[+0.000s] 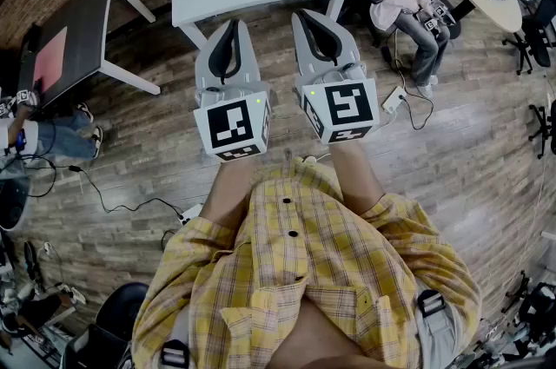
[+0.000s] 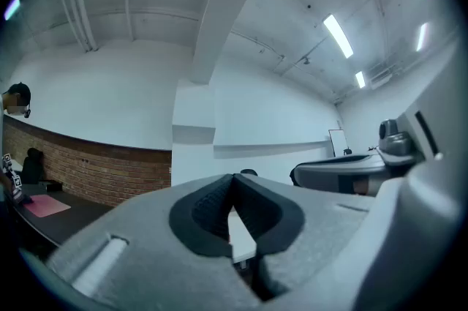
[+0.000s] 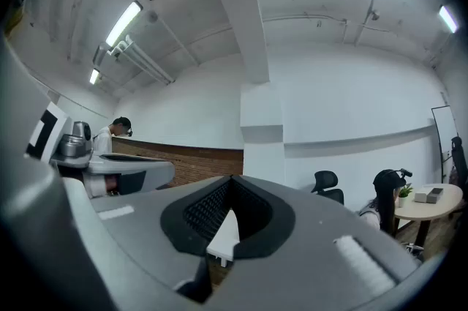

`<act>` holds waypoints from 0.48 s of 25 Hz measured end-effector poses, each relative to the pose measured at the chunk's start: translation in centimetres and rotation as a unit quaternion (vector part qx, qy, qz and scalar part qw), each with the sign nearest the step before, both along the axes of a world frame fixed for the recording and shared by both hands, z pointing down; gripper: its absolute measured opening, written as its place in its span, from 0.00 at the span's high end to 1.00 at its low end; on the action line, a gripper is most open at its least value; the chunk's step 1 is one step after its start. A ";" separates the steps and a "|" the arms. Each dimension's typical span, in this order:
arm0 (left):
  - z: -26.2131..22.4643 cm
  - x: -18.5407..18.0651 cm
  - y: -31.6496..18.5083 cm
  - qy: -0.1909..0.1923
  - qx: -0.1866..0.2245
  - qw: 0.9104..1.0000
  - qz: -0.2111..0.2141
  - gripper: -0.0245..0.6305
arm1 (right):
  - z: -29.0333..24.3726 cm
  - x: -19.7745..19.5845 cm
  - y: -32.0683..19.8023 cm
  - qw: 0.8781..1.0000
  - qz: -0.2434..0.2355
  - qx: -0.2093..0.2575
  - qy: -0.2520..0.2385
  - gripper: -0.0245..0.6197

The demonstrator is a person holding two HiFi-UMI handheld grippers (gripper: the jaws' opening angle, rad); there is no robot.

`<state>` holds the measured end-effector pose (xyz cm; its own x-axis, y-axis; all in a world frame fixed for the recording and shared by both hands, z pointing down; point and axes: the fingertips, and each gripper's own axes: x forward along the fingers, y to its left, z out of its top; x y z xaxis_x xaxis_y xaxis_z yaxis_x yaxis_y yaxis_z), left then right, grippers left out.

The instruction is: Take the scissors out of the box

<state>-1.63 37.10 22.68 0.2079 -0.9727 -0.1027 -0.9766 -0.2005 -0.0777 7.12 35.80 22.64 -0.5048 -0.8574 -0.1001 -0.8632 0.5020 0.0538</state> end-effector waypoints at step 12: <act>0.8 2.1 0.4 -0.010 -0.008 1.000 -0.017 0.96 | 0.5 2.0 -0.4 1.000 -0.018 -0.002 -0.015 0.95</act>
<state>0.50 37.53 23.53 0.1767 -0.9808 -0.0822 -0.9811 -0.1687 -0.0949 9.15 35.40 23.11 -0.5317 -0.8395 -0.1123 -0.8461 0.5324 0.0255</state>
